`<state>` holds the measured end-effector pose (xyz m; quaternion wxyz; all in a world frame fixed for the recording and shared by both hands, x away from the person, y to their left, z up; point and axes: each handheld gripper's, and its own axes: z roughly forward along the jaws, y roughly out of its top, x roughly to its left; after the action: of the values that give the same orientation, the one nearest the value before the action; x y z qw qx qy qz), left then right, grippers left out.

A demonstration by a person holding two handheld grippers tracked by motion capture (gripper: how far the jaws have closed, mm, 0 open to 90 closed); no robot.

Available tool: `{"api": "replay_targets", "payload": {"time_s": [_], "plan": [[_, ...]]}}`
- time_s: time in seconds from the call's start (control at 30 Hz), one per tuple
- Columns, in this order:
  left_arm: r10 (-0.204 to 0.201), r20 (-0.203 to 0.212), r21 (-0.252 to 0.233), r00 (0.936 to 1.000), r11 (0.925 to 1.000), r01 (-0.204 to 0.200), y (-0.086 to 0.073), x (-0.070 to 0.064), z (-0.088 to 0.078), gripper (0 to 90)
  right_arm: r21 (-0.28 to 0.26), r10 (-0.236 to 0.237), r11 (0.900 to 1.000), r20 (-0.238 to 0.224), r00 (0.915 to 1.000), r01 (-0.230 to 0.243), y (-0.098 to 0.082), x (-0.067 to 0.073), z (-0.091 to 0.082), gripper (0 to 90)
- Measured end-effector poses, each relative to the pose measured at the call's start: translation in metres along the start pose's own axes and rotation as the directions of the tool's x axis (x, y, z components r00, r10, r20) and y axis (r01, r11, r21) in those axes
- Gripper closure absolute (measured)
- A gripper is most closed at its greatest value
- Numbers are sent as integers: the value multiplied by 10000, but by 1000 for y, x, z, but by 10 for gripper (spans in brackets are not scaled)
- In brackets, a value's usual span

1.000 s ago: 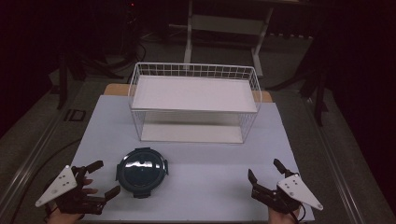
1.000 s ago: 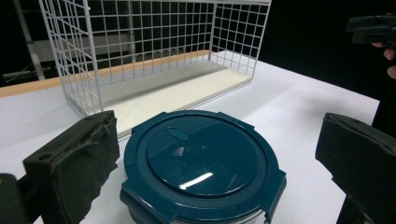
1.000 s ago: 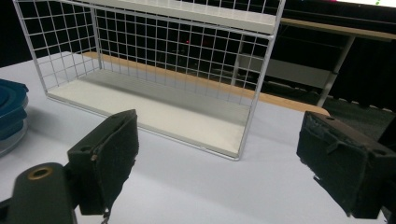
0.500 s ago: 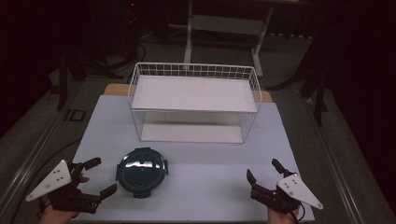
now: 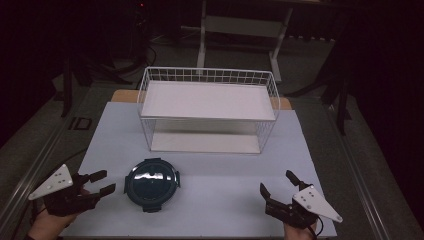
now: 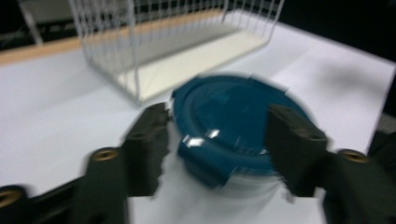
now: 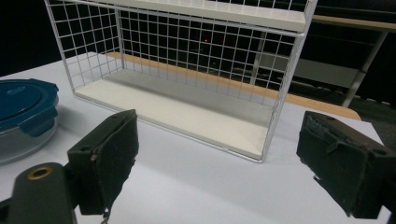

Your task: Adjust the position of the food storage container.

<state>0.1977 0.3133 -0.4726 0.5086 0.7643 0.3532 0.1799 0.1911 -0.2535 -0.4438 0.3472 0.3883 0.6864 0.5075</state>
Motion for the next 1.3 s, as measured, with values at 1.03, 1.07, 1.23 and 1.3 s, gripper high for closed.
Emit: {"api": "replay_targets", "payload": {"time_s": [1.03, 1.07, 1.23, 1.3], "plan": [[8, 420, 2090, 9991, 9779, -96, -19, 7, 43, 898, 203, 75, 9998, -579, 9983, -64, -4, 1, 4, 126], [-29, 414, 2089, 9991, 9779, -58, -20, 7, 43, 898, 215, 69, 9998, -594, 9982, -57, -4, 1, 4, 126], [-142, 419, 2050, 9990, 9788, 53, -19, 8, 45, 898, 218, 54, 9998, -630, 9980, -40, -4, 2, 4, 126], [-110, 419, 2093, 9991, 9778, 20, -17, 7, 48, 898, 224, 58, 9997, -634, 9980, -44, -4, 2, 4, 126]]}}
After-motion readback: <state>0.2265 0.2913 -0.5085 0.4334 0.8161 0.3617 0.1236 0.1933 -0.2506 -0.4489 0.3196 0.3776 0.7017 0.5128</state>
